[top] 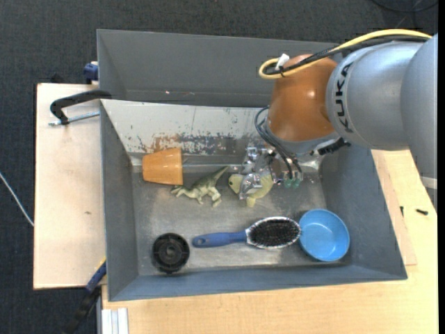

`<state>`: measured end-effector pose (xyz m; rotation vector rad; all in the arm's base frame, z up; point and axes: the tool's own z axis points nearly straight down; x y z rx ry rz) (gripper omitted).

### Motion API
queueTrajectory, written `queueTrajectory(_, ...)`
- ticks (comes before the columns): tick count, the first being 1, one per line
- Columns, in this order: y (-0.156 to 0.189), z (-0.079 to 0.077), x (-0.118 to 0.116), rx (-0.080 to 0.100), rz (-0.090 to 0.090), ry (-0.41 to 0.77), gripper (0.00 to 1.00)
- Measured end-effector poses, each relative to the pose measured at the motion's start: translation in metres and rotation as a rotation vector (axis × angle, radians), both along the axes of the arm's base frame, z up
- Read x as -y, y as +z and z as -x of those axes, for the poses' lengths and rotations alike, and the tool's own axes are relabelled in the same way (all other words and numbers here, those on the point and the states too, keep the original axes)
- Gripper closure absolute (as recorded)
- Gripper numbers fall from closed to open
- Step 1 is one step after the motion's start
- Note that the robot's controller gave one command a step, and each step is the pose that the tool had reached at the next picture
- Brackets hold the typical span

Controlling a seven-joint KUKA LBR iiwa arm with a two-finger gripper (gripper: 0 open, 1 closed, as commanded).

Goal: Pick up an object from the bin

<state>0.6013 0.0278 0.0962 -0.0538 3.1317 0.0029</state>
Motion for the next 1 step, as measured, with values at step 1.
queueTrajectory(1,0.0592,-0.0030,-0.0008,0.004,0.000,-0.001,1.00)
